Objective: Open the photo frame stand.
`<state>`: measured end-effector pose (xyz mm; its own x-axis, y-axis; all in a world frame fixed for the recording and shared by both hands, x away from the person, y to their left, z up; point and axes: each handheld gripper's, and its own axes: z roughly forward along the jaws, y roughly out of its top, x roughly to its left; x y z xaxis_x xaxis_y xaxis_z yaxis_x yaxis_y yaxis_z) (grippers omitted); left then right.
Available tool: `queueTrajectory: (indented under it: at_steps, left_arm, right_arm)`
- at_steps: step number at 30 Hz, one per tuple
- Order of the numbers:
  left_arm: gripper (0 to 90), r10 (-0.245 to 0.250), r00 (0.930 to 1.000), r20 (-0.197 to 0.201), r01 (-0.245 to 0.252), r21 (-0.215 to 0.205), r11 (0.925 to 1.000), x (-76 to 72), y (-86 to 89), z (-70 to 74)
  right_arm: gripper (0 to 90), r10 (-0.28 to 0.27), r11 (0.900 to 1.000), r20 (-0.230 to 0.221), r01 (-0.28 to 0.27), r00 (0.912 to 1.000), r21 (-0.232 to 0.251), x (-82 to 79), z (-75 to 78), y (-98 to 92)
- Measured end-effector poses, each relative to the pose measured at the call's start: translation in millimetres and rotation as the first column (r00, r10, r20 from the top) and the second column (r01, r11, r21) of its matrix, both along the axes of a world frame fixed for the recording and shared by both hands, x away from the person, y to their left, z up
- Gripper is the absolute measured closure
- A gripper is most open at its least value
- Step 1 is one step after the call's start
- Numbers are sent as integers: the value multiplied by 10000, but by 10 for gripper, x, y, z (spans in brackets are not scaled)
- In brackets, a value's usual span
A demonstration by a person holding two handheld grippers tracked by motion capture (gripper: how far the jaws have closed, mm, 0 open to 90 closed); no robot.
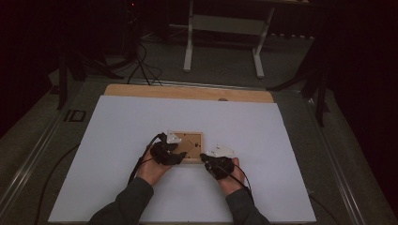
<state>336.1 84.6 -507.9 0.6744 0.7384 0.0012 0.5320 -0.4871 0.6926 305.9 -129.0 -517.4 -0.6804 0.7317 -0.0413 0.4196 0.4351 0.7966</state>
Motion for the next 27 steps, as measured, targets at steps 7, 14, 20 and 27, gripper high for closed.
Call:
queueTrajectory:
  at_steps: [7,14,20,27]
  left_arm:
    - [512,81,9999,-119,-80,65,9999,10,-11,29]
    - [512,73,10000,-59,-73,114,9999,16,-25,96]
    - [511,86,10000,-19,-86,129,9999,18,-36,133]
    - [501,151,9998,-136,-151,37,9999,14,-21,115]
  right_arm:
    - [899,20,10000,8,-20,10000,-20,0,0,0]
    - [899,25,10000,23,-25,10000,-34,0,0,0]
    - [899,21,10000,23,-20,10000,-38,-1,0,1]
    - [899,24,10000,21,-24,10000,-38,0,0,1]
